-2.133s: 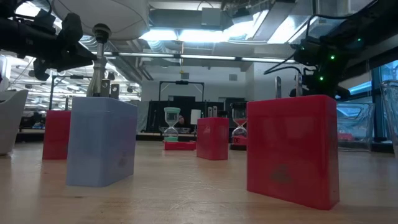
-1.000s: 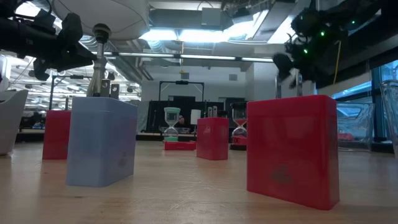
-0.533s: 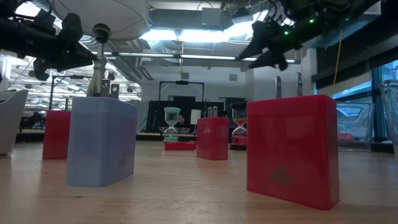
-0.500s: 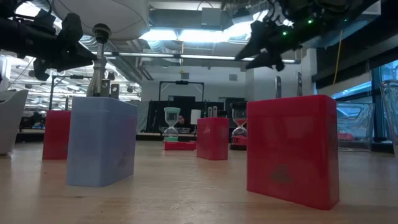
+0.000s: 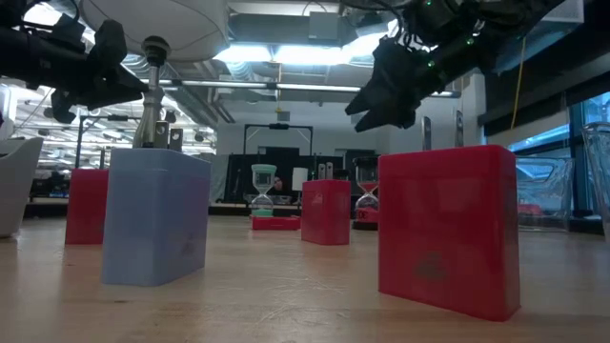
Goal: Pick & Place Office items
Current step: Put the pink sand timer into the top transparent bin
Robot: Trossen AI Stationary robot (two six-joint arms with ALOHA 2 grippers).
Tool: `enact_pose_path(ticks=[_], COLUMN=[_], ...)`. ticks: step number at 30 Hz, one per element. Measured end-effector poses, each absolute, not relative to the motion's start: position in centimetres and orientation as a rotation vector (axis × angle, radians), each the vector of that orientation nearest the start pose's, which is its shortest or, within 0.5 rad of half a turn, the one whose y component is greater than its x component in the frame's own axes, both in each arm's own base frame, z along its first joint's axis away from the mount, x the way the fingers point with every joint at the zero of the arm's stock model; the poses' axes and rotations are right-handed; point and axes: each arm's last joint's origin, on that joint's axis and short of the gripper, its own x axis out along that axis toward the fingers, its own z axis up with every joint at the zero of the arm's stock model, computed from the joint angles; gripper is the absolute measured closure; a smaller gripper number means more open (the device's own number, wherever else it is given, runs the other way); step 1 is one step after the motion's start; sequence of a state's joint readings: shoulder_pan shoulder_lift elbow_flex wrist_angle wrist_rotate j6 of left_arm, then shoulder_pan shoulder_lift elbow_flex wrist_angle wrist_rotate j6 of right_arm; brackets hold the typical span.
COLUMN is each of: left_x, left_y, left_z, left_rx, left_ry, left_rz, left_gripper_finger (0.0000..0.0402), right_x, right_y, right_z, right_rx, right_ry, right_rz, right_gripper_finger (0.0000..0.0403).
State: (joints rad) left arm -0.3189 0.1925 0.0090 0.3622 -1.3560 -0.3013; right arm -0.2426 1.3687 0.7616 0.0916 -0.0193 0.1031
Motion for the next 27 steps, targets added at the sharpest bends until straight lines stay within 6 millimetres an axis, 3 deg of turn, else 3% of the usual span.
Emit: enact_pose_path(ticks=[8, 27], left_x=[9.0, 9.0], left_y=[0.0, 0.0], left_z=[18.1, 18.1], left_rx=[-0.412, -0.412], left_ry=[-0.281, -0.281], left_rz=[1.011, 1.011], left_gripper_finger=[0.0313, 0.0313], right_x=[27.6, 29.3], right_y=[-5.3, -5.7], right_z=[21.4, 17.1], right_rx=[0.145, 0.156], right_ry=[0.621, 0.749], right_rz=[-0.195, -0.222], right_gripper_finger=[0.0013, 0.0015])
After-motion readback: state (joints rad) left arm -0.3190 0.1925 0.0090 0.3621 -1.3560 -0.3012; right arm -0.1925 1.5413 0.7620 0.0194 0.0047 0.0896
